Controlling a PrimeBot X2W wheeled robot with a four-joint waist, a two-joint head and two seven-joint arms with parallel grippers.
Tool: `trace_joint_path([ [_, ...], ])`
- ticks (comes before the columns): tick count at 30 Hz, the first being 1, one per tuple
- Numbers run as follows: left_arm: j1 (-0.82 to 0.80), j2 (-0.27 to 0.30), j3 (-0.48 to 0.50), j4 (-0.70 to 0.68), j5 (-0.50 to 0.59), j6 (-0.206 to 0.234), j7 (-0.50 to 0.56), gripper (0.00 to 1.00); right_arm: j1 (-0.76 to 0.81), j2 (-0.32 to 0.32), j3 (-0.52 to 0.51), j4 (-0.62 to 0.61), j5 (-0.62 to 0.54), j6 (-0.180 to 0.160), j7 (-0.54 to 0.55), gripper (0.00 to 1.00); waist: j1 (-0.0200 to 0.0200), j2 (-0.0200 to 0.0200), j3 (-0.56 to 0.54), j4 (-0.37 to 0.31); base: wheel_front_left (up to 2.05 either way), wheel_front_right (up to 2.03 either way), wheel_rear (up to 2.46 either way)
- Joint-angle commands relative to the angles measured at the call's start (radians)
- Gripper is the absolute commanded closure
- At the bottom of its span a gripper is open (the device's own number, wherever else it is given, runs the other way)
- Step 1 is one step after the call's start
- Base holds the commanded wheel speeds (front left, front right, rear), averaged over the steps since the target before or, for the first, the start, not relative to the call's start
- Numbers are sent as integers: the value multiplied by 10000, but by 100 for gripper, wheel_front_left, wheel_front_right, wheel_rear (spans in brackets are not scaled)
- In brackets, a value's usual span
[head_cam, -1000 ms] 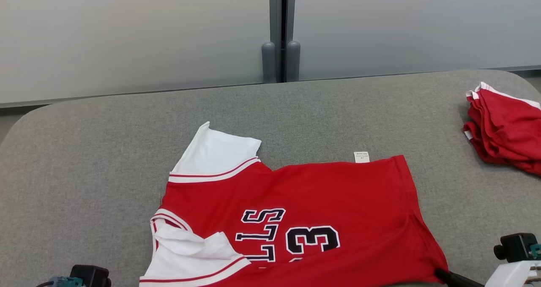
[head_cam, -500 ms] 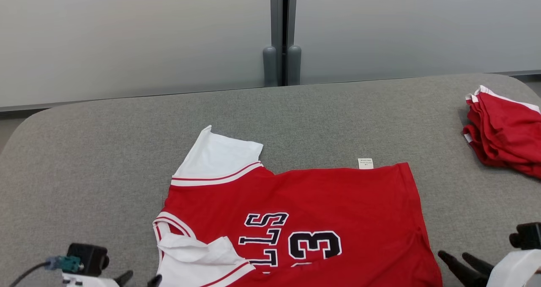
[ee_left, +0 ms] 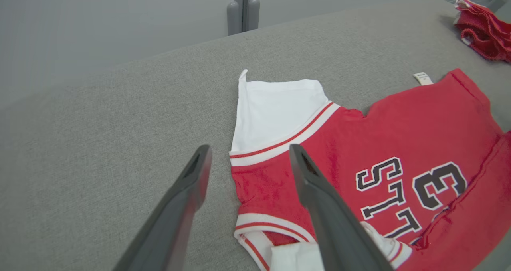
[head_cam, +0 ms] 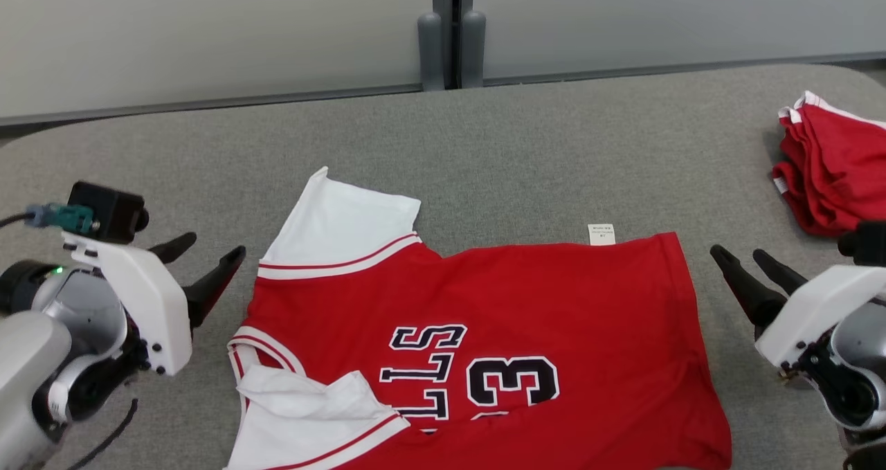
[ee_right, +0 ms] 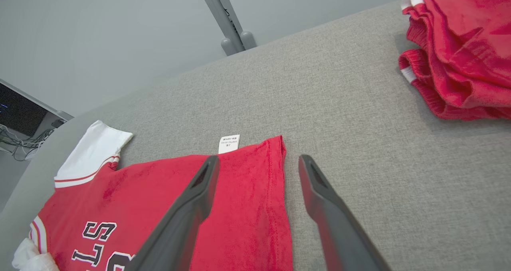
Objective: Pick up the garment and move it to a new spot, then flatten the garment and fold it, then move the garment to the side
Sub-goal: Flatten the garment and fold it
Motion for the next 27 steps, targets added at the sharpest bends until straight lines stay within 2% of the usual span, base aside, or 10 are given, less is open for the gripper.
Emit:
trace_joint_path([
  [1,-831,-272,-98,566,224,-468,417,0,-673,77,68,439,-161,16,78,0,0,0,787,-111,0,0,0],
  [6,-2597,-1047,-391,1997,529,-1486,1494,0,-2016,188,329,1497,-416,16,426,0,0,0,1545,-207,0,0,0],
  [7,-2597,-1047,-391,1997,529,-1486,1494,0,-2016,188,329,1497,-416,16,426,0,0,0,1545,-207,0,0,0],
  [10,-3450,-1442,-568,2866,619,-2011,2127,0,-2619,199,575,1977,-454,16,656,0,0,0,1878,-302,0,0,0],
  [13,-4072,-1723,-782,3578,597,-2352,2715,0,-3054,230,931,2234,-360,16,899,0,0,0,2163,-430,0,0,0],
  [18,-4764,-1887,-1031,4474,663,-2628,3171,0,-3618,353,1490,2320,-253,16,841,0,0,0,2678,-758,0,0,0],
  [27,-5470,-2011,-1152,5304,491,-2749,3036,0,-4264,720,2348,2441,70,16,515,0,0,0,3537,-1283,0,0,0],
])
